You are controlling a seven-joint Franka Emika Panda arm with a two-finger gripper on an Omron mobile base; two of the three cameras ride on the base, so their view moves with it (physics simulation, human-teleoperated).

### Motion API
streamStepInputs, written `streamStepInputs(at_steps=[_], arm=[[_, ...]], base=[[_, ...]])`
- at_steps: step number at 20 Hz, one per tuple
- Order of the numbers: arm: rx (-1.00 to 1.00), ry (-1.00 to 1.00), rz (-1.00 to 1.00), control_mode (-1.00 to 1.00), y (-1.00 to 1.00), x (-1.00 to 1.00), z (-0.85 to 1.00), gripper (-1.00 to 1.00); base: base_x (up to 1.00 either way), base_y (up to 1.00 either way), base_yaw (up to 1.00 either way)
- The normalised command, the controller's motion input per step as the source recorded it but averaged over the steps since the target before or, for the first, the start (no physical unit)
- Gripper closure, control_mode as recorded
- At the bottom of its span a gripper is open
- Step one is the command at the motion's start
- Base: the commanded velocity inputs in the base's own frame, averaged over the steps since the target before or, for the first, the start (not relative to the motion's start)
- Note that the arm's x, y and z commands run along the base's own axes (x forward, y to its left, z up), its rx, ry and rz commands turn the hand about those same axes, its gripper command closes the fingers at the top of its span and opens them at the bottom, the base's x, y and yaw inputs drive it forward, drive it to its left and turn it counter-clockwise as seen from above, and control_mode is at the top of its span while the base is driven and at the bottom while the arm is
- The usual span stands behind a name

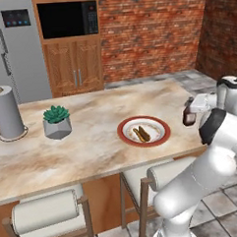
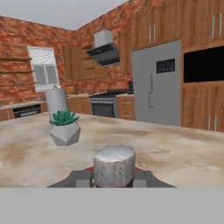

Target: Move the hot dog bun to the plate on the dining table and place the condiment next to that plate. Then navigate to the fridge and take the sausage and place it on the plate as well.

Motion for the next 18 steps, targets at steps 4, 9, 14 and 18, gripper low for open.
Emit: streamStepInputs(at_steps=[4,9,14,18], arm=[[-0.05,-0.08,0.0,-1.0,0.0,0.3,-0.41,1.0],[-0.01,-0.1,0.0,-1.0,0.16,0.12,-0.2,1.0],[-0.01,-0.04,0.0,-1.0,0.22,0.31,-0.14,1.0],[0.0,0.0,0.0,-1.0,0.0,0.57,-0.17,1.0]], base=[[0.0,0.0,0.0],[0.0,0.0,0.0],[0.0,0.0,0.0],[0.0,0.0,0.0]])
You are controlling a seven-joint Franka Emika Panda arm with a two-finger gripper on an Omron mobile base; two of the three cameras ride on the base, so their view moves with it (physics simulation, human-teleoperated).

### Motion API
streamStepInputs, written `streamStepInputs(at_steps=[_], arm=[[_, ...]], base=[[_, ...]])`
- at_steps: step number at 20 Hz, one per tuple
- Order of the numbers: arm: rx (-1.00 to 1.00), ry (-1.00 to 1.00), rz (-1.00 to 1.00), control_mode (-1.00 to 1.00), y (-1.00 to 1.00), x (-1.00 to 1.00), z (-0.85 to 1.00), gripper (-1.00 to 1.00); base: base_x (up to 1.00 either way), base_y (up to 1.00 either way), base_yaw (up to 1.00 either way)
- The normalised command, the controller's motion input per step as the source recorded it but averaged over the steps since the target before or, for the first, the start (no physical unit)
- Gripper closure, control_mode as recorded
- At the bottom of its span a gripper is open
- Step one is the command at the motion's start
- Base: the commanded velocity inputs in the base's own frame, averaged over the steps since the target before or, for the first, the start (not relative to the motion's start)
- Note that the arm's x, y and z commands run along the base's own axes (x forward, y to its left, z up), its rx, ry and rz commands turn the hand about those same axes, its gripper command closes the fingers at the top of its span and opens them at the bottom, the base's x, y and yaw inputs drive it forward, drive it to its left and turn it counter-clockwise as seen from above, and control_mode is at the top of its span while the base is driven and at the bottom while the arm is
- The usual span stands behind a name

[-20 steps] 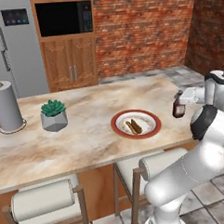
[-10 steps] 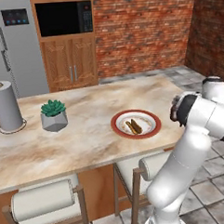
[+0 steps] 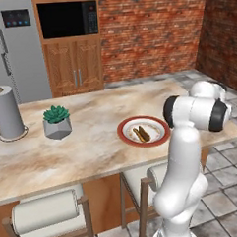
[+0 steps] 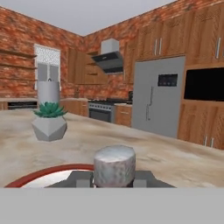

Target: Move the hot dog bun to the plate on the dining table and place the condiment next to that plate. Then navigate to the fridge and take the sausage and place it on the plate as well.

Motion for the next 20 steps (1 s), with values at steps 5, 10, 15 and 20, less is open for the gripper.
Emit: streamStepInputs(at_steps=[5,10,15,20], arm=[[-0.01,0.0,0.0,-1.0,-0.08,0.57,-0.22,1.0],[0.0,0.04,0.0,-1.0,-0.37,0.48,-0.3,1.0],[0.0,0.1,0.0,-1.0,-0.19,0.29,-0.45,1.0],[0.0,0.12,0.0,-1.0,0.12,0.02,-0.44,1.0]], base=[[0.0,0.0,0.0],[0.0,0.0,0.0],[0.0,0.0,0.0],[0.0,0.0,0.0]])
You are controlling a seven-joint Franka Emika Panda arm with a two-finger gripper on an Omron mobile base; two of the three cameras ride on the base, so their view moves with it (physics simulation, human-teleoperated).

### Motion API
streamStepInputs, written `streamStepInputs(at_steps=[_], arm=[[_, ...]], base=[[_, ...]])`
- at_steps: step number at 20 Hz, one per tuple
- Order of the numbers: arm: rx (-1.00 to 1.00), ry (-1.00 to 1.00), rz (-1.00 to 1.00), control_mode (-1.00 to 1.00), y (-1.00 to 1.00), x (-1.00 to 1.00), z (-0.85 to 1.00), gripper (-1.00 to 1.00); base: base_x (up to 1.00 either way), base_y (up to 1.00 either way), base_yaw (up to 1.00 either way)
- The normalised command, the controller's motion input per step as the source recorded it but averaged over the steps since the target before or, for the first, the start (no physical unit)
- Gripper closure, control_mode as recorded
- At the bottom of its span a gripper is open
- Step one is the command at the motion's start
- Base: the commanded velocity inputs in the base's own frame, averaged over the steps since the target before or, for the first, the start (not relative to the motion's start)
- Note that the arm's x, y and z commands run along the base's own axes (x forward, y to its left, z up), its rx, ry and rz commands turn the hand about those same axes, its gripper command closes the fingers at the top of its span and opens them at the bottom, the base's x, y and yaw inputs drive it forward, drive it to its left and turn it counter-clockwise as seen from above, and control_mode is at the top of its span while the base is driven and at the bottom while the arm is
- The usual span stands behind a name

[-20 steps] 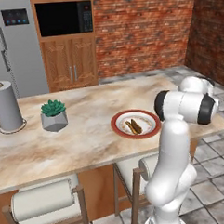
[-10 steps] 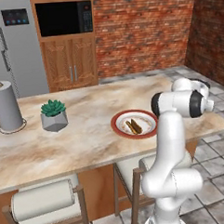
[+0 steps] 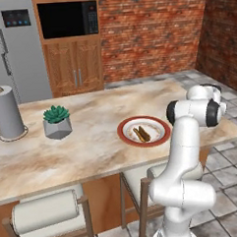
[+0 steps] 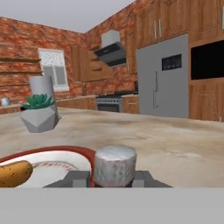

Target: Move the hot dog bun to the plate on the dining table and place the condiment next to that plate. Then navigate to the fridge and take the sausage and place it on the plate as well.

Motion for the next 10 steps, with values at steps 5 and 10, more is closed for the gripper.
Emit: streamStepInputs(at_steps=[5,10], arm=[[0.0,0.1,0.0,-1.0,0.33,-0.01,-0.43,1.0],[0.0,0.03,0.0,-1.0,0.32,-0.34,-0.41,-1.0]], base=[[0.0,0.0,0.0],[0.0,0.0,0.0]])
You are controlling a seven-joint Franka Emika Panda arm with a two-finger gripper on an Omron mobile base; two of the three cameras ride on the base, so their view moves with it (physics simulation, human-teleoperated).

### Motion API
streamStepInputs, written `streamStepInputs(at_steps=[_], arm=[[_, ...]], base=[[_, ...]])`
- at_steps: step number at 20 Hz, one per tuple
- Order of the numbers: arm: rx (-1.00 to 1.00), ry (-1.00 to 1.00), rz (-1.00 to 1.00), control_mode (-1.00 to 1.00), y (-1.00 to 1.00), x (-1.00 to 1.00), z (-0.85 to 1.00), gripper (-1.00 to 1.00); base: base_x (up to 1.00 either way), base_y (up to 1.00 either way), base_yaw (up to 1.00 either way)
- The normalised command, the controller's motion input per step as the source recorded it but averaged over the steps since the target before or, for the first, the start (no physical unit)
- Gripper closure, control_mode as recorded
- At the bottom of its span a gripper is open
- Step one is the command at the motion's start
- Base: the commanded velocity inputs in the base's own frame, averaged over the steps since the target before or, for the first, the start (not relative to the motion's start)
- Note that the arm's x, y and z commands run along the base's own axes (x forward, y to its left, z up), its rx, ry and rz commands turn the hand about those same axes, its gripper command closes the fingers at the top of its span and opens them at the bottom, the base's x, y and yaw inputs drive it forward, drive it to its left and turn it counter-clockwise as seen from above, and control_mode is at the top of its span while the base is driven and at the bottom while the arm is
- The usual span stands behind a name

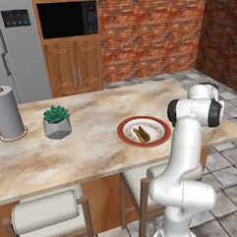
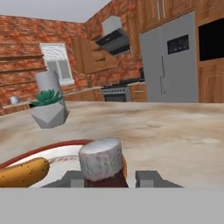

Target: Move the hot dog bun to the plate on the dining table and place the condiment next to that plate. Then navigate to the fridge and take the sausage and place it on the plate as well.

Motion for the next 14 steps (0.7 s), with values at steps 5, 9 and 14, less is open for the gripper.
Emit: streamStepInputs(at_steps=[5,9,14], arm=[[0.0,0.0,0.0,-1.0,0.09,-0.2,-0.01,-1.0],[0.0,-0.02,0.0,-1.0,0.0,0.0,0.33,-1.0],[0.0,-0.06,0.0,-1.0,0.06,0.0,0.62,-1.0]], base=[[0.0,0.0,0.0],[0.0,0.0,0.0],[0.0,0.0,0.0]])
